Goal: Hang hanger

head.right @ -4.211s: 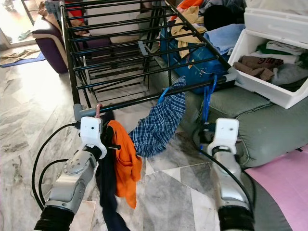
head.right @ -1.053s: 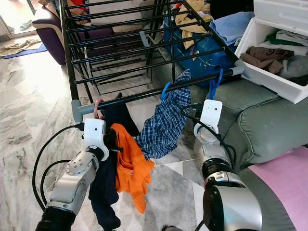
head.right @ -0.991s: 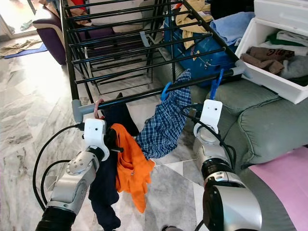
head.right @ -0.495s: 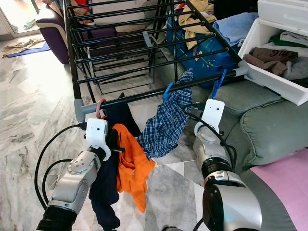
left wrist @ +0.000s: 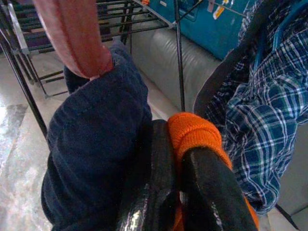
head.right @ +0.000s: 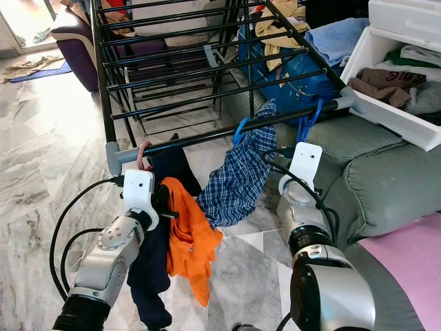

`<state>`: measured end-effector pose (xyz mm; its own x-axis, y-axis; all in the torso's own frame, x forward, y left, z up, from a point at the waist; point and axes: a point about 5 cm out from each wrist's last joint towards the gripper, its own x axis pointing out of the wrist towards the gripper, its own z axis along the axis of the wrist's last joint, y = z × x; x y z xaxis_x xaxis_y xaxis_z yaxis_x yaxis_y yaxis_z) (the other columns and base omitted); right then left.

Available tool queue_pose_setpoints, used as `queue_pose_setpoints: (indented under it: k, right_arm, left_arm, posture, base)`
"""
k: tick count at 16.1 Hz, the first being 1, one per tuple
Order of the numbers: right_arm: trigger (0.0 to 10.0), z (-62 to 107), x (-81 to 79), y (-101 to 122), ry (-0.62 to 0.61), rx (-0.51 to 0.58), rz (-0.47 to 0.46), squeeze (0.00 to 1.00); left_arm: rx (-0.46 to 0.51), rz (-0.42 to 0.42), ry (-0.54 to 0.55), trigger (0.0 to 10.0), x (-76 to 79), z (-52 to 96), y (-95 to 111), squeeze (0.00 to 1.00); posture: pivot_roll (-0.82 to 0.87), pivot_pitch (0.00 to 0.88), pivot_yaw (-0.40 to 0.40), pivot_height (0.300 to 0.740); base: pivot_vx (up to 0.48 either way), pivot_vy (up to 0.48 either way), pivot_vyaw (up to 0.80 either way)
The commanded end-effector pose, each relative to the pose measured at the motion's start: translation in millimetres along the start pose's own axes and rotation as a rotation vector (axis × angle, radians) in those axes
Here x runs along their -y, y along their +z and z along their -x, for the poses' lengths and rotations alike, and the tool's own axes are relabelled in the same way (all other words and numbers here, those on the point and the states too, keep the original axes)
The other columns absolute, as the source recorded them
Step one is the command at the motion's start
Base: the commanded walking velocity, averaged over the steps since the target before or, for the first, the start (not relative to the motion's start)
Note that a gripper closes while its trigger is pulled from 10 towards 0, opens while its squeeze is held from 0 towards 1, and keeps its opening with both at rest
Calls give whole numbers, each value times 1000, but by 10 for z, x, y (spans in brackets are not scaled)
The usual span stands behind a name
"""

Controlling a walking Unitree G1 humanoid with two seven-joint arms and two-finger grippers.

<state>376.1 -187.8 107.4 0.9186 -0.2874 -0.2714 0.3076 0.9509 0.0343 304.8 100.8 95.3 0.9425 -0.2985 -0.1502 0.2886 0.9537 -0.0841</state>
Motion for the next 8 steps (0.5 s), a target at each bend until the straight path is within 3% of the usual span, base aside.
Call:
queue_pose_setpoints:
  k: [1, 8]
  right_arm:
    - [0, 10, -64, 22, 34, 7, 4, 0]
    - [0, 159, 52, -25, 147, 131, 177, 0]
  left_arm:
    - [1, -14, -18, 10000, 33, -15, 18, 0]
    - [-3, -12, -19, 10000, 49, -10, 2, 0]
  posture:
    - [-38, 101, 6, 740]
    - [-53, 110, 5, 740]
  base:
    - [0, 0, 0]
    - [0, 0, 0]
